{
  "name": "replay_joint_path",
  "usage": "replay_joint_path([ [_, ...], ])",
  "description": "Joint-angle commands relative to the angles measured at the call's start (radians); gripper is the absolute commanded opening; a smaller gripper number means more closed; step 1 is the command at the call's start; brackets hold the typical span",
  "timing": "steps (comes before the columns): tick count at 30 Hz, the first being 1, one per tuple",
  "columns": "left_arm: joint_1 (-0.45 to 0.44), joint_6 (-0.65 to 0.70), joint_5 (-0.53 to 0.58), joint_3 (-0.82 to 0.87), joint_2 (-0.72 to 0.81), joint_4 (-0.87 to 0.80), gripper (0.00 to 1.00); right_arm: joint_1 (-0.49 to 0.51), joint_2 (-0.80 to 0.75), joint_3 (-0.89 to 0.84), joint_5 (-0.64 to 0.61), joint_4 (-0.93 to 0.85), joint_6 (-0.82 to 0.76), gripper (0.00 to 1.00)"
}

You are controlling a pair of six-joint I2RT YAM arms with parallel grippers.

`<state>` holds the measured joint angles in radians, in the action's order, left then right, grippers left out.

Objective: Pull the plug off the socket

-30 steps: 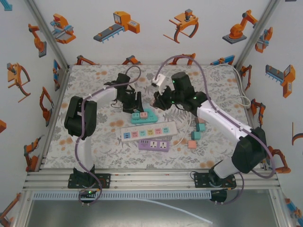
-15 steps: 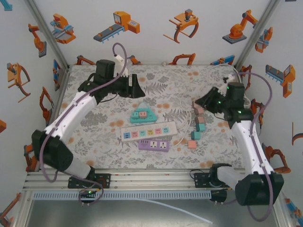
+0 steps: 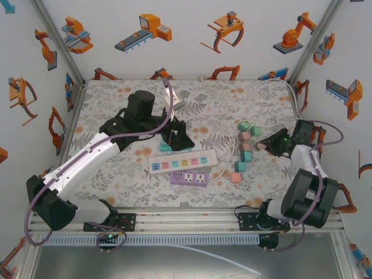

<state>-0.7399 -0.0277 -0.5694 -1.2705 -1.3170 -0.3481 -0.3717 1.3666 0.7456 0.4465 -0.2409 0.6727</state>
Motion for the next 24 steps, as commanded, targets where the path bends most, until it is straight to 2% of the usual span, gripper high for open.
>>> replay_joint_path([
  [1,-0.010,0.033,0.032,0.027,0.048,0.022,0.97,-0.004,0.084,0.048,0.021,0.150,-0.024,0.09],
  [10,-0.009,0.042,0.150,0.095,0.140,-0.008,0.97,0.027,0.206,0.047,0.047,0.275,0.008,0.22],
  [15,-0.009,0.041,0.154,0.092,0.127,-0.011,0.97,0.076,0.252,0.041,0.041,0.314,0.038,0.30],
  [24,-0.009,0.028,0.147,0.077,0.093,-0.001,0.97,0.112,0.249,0.047,-0.026,0.243,0.024,0.47],
])
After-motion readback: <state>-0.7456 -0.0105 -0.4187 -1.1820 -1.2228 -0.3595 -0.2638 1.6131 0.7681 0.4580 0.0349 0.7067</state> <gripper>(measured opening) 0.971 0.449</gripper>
